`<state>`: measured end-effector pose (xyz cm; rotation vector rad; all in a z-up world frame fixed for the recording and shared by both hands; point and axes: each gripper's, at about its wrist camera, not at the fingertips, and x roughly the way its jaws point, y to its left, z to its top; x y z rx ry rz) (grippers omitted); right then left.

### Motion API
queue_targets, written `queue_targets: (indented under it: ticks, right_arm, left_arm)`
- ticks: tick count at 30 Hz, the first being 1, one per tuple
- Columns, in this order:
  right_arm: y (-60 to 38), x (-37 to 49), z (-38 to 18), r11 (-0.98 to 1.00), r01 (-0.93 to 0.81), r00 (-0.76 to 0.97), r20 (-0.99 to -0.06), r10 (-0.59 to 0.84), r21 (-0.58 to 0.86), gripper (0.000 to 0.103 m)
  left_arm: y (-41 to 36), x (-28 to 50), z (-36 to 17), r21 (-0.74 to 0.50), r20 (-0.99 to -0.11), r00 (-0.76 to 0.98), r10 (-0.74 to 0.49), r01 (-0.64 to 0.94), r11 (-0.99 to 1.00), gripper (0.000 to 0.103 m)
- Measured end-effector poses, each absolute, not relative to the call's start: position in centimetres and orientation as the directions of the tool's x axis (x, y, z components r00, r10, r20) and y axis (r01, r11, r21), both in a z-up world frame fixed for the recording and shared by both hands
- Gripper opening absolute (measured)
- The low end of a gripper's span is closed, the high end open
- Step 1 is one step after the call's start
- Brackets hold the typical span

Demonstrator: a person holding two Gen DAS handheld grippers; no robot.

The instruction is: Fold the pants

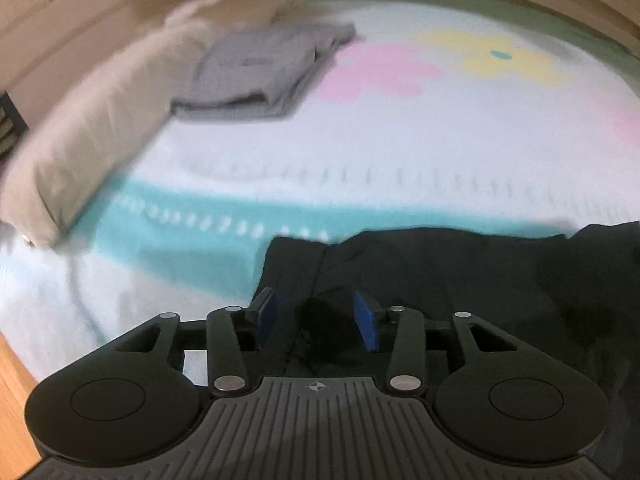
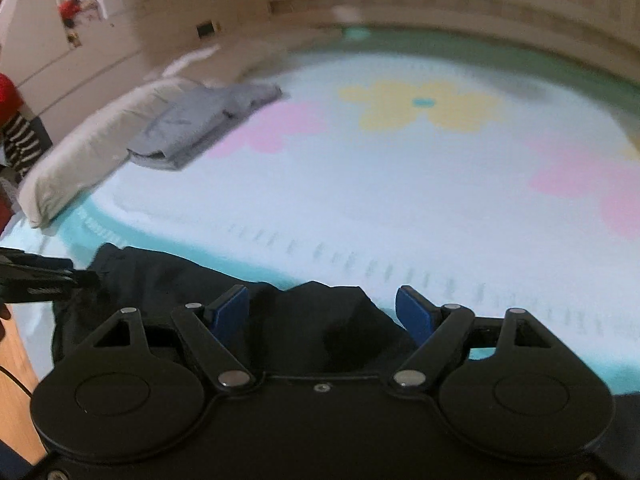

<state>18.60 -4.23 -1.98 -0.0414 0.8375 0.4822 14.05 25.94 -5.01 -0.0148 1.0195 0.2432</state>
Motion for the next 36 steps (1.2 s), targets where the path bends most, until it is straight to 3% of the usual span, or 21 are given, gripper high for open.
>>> queue_targets:
  ticks: [2, 5, 7, 8, 12, 14, 17, 21, 25, 28, 30, 36]
  right_arm:
    - [-4.3, 19.8, -2.9, 0.887, -0.425, 0.528, -0.747, 0.405, 0.180, 0.082]
    - [-4.5, 20.6, -4.0, 0.862, -0.457, 0.471, -0.762, 0.445, 0.221, 0.080]
    - [-4.5, 19.9, -4.5, 0.815, -0.529, 0.396, -0.781, 0.482, 0.235, 0.072]
    - [-4.4, 19.4, -4.6, 0.791, -0.568, 0.371, -0.786, 0.495, 0.230, 0.067]
    - [-4.2, 16.6, -5.3, 0.668, -0.709, 0.271, -0.786, 0.555, 0.227, 0.067]
    - [-4.0, 15.9, -5.6, 0.626, -0.744, 0.230, -0.789, 0.569, 0.235, 0.067]
    - [-4.0, 15.9, -4.5, 0.639, -0.747, 0.313, -0.750, 0.582, 0.184, 0.068]
    - [-5.4, 18.5, -2.8, 0.745, -0.637, 0.463, -0.674, 0.576, 0.199, 0.081]
    - [-5.4, 21.3, -4.2, 0.755, -0.612, 0.417, -0.716, 0.560, 0.235, 0.081]
    - [-5.3, 21.9, -5.8, 0.744, -0.616, 0.354, -0.753, 0.555, 0.258, 0.079]
    - [-5.5, 21.2, -6.0, 0.706, -0.654, 0.322, -0.744, 0.586, 0.273, 0.070]
    - [-5.1, 18.3, -5.9, 0.553, -0.789, 0.162, -0.779, 0.606, 0.266, 0.069]
  left_arm:
    - [26.5, 14.2, -6.8, 0.074, -0.882, 0.445, 0.156, -0.197, 0.978, 0.041]
    - [25.9, 13.7, -7.9, 0.156, -0.859, 0.467, 0.208, -0.148, 0.977, 0.045]
    - [25.4, 13.7, -7.9, 0.190, -0.849, 0.476, 0.229, -0.131, 0.973, 0.045]
    - [25.3, 13.6, -7.7, 0.188, -0.848, 0.475, 0.235, -0.145, 0.971, 0.045]
    - [24.0, 13.3, -6.0, 0.145, -0.816, 0.535, 0.219, -0.177, 0.973, 0.044]
    - [22.4, 13.5, -5.3, 0.120, -0.804, 0.569, 0.175, -0.133, 0.984, 0.044]
    - [20.1, 13.1, -4.5, 0.043, -0.802, 0.593, 0.071, -0.062, 0.997, 0.044]
    - [18.0, 13.2, -5.2, -0.036, -0.816, 0.574, -0.064, 0.061, 0.998, 0.044]
    - [17.1, 13.5, -7.1, -0.117, -0.859, 0.489, -0.152, 0.101, 0.988, 0.044]
    - [17.5, 14.0, -8.9, -0.111, -0.893, 0.433, -0.123, 0.053, 0.992, 0.044]
    - [17.7, 14.1, -8.9, -0.115, -0.892, 0.436, -0.118, 0.033, 0.993, 0.044]
    - [17.2, 14.6, -9.0, -0.083, -0.902, 0.424, -0.077, 0.004, 0.997, 0.045]
